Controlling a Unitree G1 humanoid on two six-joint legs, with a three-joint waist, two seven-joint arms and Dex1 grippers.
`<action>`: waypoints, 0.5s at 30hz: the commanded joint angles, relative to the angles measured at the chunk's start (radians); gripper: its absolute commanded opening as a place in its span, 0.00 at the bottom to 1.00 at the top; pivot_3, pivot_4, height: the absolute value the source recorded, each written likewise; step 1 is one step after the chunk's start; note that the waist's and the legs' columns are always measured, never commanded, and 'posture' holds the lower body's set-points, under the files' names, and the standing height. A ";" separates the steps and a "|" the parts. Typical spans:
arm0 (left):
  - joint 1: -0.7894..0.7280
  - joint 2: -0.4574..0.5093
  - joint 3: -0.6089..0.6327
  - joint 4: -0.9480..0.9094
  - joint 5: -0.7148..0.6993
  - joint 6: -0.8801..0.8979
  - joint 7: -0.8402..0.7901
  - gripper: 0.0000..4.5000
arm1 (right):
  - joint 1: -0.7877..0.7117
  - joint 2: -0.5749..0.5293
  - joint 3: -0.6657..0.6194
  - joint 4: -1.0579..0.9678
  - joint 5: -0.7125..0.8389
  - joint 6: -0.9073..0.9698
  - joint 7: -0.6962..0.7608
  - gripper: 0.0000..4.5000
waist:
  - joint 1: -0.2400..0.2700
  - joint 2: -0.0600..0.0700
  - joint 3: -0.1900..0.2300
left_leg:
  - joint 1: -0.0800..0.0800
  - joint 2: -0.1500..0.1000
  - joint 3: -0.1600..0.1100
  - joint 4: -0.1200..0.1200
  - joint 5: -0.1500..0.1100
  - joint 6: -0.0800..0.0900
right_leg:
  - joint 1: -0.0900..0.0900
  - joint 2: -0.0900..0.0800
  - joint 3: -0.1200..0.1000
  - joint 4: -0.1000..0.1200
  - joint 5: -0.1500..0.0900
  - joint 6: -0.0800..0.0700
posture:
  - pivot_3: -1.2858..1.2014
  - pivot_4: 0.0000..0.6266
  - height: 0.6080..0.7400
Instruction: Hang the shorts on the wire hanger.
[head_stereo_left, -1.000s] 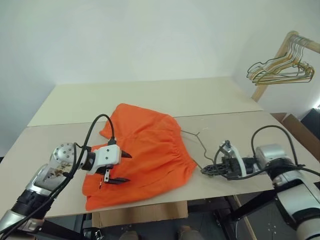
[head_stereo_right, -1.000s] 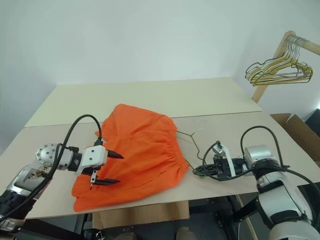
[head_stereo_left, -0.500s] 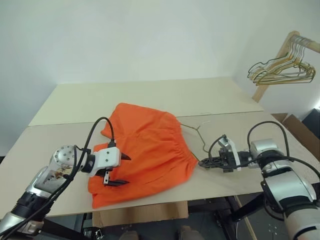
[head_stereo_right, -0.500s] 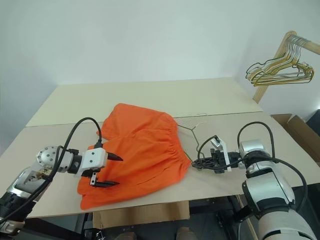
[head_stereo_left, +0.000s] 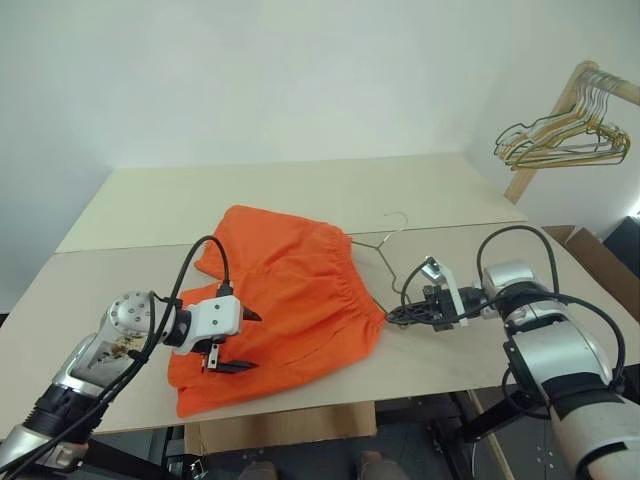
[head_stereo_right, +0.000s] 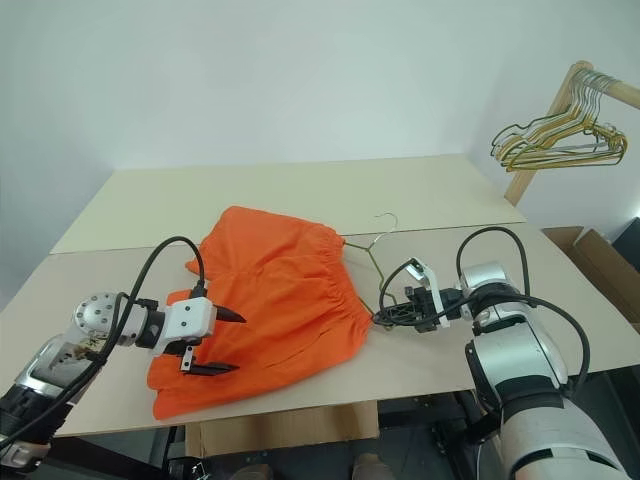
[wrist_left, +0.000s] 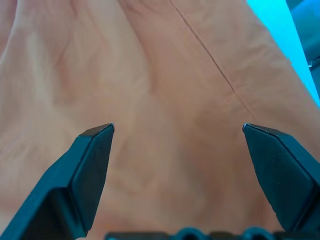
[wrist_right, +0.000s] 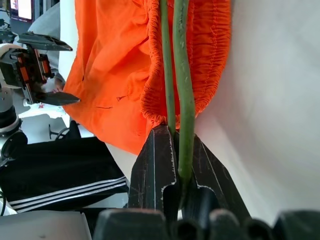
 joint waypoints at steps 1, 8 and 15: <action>0.000 0.006 0.004 -0.027 0.008 -0.009 0.011 1.00 | -0.030 0.020 -0.045 0.019 -0.027 -0.022 -0.062 0.00 | 0.000 0.000 0.000 | 0.000 0.000 0.000 0.000 0.000 0.000 | 0.000 0.000 0.000 0.000 0.000 0.000 | 0.53 0.00 1.00; 0.003 0.004 0.000 -0.027 0.019 -0.012 0.019 1.00 | -0.057 0.035 -0.206 0.052 -0.005 -0.018 -0.239 0.00 | 0.001 0.000 0.000 | -0.001 0.000 0.000 0.000 0.000 0.000 | -0.001 0.000 0.000 0.000 0.000 0.000 | 0.54 0.00 1.00; -0.002 -0.001 -0.006 -0.024 0.026 -0.017 0.026 1.00 | -0.058 0.035 -0.287 0.027 -0.010 -0.098 -0.230 0.00 | 0.001 0.000 0.000 | -0.002 0.000 0.000 0.000 0.000 0.000 | -0.001 0.000 0.000 0.000 0.000 0.000 | 0.53 0.00 1.00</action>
